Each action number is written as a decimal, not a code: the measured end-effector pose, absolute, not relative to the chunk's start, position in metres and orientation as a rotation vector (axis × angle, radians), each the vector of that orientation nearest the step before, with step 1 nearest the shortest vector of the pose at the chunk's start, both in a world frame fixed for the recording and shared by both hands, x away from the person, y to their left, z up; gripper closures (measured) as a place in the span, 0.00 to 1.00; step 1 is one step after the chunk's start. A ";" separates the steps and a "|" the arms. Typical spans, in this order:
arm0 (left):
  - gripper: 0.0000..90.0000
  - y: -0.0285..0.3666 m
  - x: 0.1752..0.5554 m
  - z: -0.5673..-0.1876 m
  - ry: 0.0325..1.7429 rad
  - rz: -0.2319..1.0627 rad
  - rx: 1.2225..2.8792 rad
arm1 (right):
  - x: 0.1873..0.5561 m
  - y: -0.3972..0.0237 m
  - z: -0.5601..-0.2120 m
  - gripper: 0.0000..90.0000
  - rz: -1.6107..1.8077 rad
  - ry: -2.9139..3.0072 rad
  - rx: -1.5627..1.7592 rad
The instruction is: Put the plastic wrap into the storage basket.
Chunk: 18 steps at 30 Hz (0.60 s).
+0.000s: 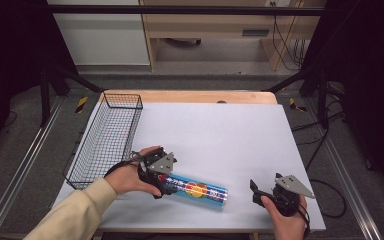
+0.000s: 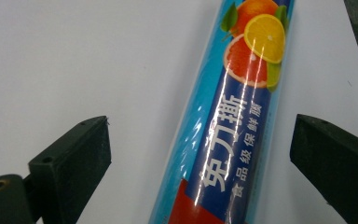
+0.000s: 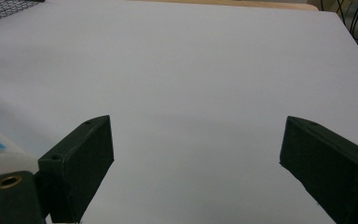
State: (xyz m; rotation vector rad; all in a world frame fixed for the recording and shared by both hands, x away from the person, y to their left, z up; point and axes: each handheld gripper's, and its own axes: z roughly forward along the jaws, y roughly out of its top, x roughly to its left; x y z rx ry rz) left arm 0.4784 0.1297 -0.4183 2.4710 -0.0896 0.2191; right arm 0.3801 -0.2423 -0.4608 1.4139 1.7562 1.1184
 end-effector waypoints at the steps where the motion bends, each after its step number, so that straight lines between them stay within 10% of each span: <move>1: 0.07 0.129 0.478 -0.419 -0.104 0.219 2.479 | 0.380 -0.242 -0.461 0.11 1.116 1.757 1.413; 18: 0.13 0.118 0.482 -0.440 -0.173 0.162 2.595 | 0.381 -0.241 -0.462 0.12 1.122 1.778 1.413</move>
